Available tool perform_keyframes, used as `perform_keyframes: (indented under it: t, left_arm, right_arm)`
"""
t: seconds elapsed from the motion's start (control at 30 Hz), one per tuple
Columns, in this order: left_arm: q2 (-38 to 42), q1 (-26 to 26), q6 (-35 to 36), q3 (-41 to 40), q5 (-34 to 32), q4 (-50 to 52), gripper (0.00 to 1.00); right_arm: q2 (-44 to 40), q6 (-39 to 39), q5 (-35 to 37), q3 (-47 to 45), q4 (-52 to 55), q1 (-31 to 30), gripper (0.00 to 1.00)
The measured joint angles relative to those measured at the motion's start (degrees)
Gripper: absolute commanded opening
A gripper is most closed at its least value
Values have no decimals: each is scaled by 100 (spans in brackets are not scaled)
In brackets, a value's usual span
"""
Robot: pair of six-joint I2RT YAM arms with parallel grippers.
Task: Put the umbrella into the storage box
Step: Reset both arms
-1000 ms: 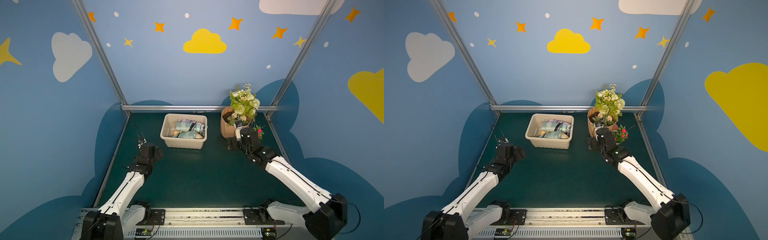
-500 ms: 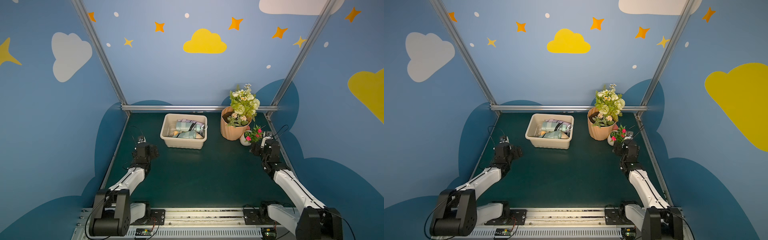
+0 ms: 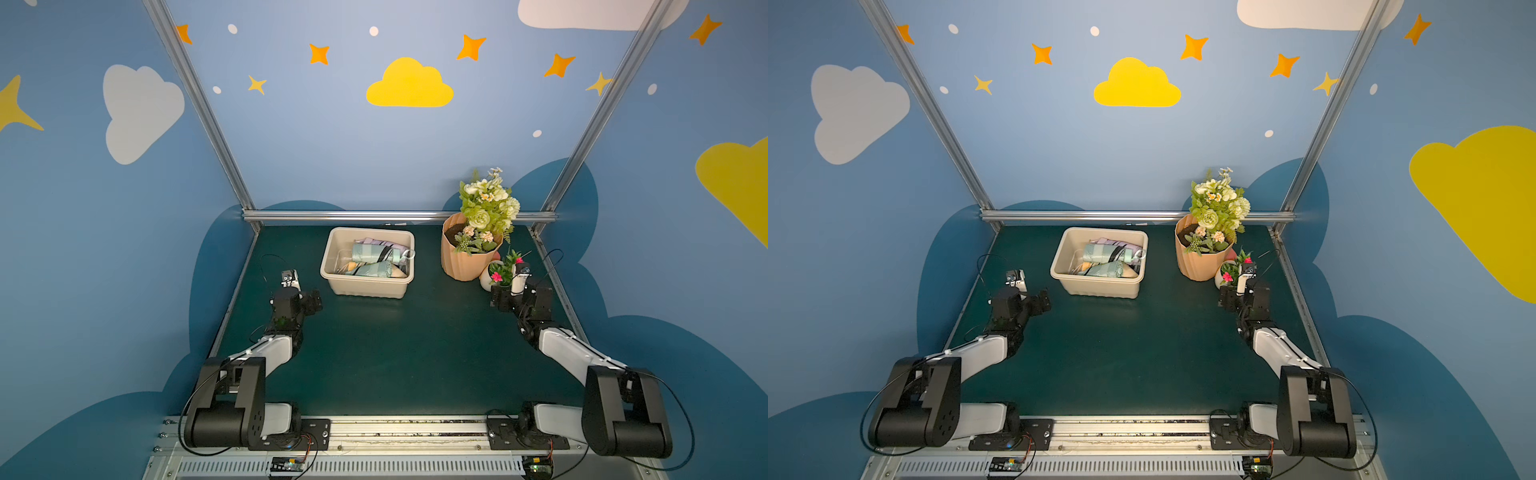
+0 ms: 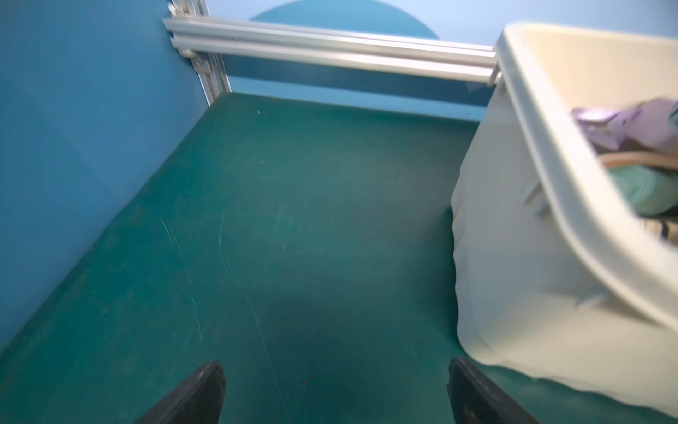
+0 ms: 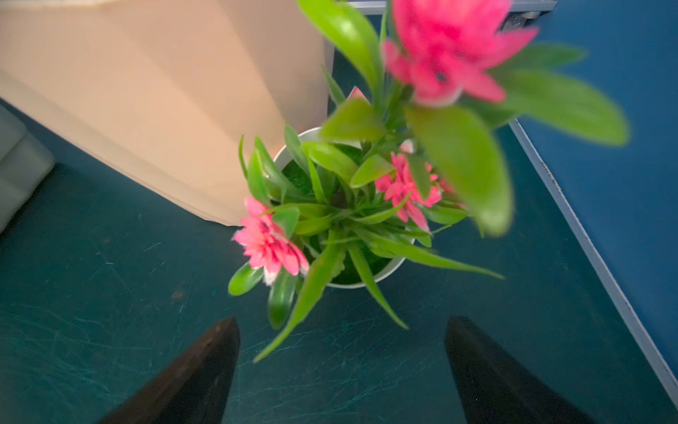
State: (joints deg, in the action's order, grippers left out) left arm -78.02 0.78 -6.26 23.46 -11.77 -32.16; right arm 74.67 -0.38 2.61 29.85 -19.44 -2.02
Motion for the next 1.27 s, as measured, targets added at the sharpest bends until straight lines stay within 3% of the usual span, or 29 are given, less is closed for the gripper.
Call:
perform_keyframes:
  t: [0.37, 1.27]
  left_arm:
    - [-966, 24, 271, -321, 557, -1502, 100]
    - [-1027, -31, 455, -61, 599, -1425, 100]
  right_arm:
    - [658, -304, -293, -461, -1150, -136, 92]
    - [938, -240, -271, -382, -1438, -42, 98]
